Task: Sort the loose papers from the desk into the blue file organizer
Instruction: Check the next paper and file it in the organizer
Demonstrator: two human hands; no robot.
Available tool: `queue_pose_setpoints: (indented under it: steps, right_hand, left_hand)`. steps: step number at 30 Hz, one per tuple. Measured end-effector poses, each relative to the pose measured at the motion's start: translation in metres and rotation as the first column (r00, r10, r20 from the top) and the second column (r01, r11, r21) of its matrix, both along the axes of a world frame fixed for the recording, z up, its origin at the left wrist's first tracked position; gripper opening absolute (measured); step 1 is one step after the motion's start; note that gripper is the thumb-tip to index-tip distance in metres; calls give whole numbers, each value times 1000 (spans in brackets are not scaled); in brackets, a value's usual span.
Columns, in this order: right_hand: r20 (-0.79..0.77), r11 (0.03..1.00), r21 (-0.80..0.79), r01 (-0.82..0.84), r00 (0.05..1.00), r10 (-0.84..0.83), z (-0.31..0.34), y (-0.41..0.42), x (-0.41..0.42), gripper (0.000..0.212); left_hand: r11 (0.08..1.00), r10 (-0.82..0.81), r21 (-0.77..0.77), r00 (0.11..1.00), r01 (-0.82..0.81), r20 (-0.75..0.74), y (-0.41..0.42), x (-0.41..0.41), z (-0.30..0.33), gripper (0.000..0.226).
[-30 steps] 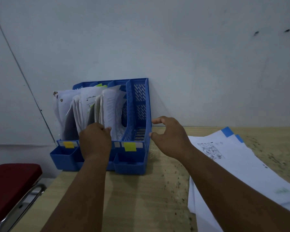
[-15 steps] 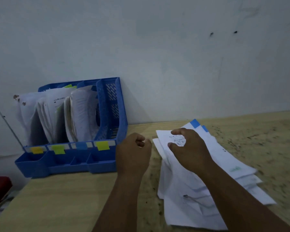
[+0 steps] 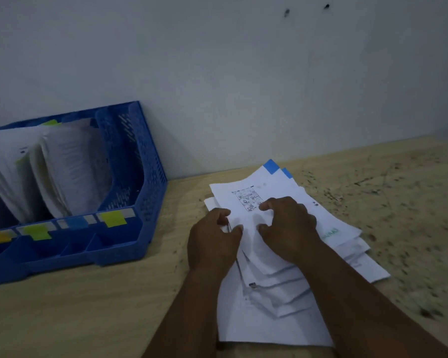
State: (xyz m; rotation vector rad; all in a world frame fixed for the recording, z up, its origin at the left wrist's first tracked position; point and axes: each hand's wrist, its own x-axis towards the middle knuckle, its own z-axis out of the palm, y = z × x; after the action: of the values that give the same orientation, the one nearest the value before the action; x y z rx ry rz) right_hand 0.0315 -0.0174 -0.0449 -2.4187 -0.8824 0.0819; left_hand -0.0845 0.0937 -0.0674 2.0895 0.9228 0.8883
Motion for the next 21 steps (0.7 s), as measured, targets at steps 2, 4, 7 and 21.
queue_pose_setpoints:
  steps: [2, 4, 7, 21]
  right_hand:
    - [7, 1000, -18, 17, 1000, -17, -1, 1, 0, 44]
    - [6, 999, -37, 33, 999, -33, -1, 1, 0, 45]
    - [5, 997, -66, 35, 999, -34, 0, 0, -2, 47]
    - [-54, 986, -144, -80, 996, 73, 7, 0, -17, 85]
  left_hand:
    - [1000, -10, 7, 1000, 10, 23, 1, 1, -1, 39]
    - [1000, -18, 22, 999, 17, 30, 0, 2, -1, 40]
    - [999, -37, 42, 998, 35, 48, -3, 2, 0, 40]
    - [997, -61, 42, 998, 60, 14, 9, -2, -6, 36]
